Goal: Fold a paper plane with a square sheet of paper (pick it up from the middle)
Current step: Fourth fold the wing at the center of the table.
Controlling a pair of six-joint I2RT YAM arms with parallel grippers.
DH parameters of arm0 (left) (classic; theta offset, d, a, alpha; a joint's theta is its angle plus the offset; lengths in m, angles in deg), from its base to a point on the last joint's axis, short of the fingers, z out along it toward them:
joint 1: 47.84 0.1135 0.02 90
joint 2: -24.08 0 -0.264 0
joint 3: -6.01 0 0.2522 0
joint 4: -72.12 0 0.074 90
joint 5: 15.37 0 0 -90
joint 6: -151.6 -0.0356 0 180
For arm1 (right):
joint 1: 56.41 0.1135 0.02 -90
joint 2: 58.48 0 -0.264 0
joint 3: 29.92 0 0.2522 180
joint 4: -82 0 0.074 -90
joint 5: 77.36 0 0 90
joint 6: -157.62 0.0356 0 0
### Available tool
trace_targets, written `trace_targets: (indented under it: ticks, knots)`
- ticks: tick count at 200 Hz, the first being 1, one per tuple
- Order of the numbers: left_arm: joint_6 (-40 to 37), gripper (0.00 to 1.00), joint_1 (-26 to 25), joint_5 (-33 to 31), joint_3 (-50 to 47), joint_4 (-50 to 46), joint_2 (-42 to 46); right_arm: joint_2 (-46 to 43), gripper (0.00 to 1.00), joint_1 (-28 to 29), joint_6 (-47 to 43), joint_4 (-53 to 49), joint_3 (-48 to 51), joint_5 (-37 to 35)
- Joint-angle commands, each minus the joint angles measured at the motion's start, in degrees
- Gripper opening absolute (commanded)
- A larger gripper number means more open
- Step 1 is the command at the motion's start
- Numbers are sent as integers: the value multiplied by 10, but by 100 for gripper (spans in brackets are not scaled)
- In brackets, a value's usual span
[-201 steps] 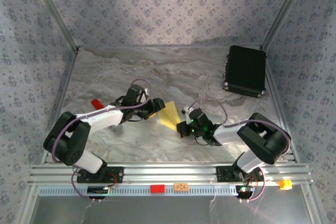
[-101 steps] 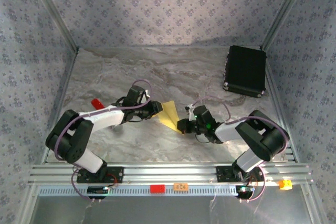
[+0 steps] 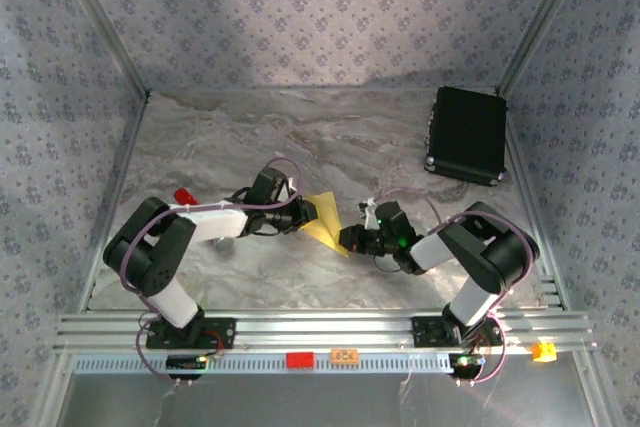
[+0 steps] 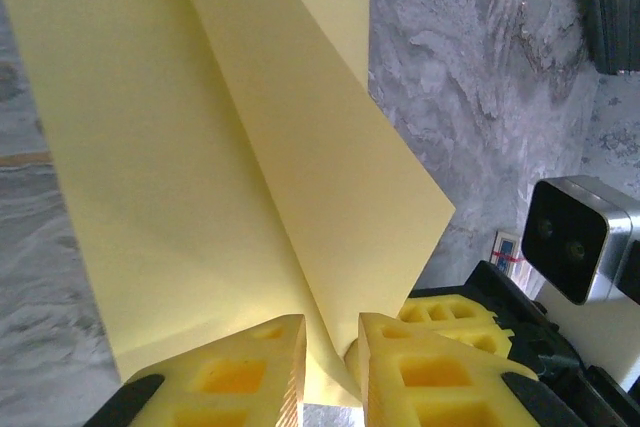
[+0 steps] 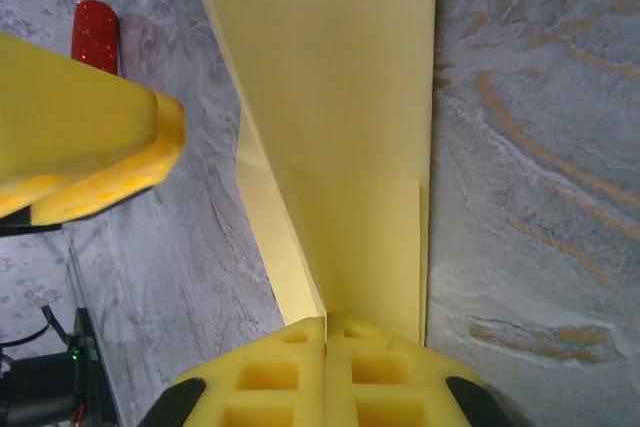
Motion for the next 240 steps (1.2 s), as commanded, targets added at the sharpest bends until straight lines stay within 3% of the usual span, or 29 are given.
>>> trace_targets:
  ticks: [1,146,240]
  knots:
    - [-1,20,-8,17,22,28,-13,21,3,-5,30,31,12,12]
    - [3,18,-18,16,67,72,-90,43,3,-21,76,40,12,42]
    - [5,17,-18,-1,82,59,-117,25,3,-30,70,-28,1,44]
